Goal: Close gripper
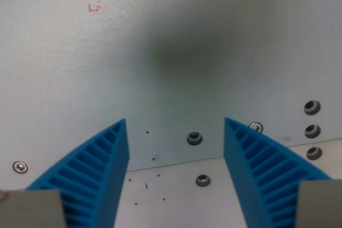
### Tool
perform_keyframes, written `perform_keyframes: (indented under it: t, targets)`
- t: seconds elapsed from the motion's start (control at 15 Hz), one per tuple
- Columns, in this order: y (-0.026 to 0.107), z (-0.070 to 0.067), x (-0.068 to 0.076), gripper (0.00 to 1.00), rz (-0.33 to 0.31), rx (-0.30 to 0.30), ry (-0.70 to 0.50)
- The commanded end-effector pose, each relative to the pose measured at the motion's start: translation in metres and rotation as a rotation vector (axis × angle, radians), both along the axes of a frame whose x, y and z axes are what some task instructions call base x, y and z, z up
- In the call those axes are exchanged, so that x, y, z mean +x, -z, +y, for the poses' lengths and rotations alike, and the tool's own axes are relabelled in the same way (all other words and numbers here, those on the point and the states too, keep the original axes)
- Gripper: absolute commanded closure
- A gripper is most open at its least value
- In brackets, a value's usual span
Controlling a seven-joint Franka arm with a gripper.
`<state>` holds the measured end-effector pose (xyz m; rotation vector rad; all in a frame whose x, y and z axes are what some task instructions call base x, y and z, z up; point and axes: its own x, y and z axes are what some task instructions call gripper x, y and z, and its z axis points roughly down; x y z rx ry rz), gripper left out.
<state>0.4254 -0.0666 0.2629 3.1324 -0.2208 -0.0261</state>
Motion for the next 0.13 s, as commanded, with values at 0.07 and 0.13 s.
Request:
perform_keyframes:
  t: [0.07, 0.13]
  targets:
    - [-0.0025, -0.0001, 0.0003, 1.0, -0.006, -0.001, 0.0]
    - [-0.0025, -0.0001, 0.0003, 1.0, -0.006, -0.001, 0.0]
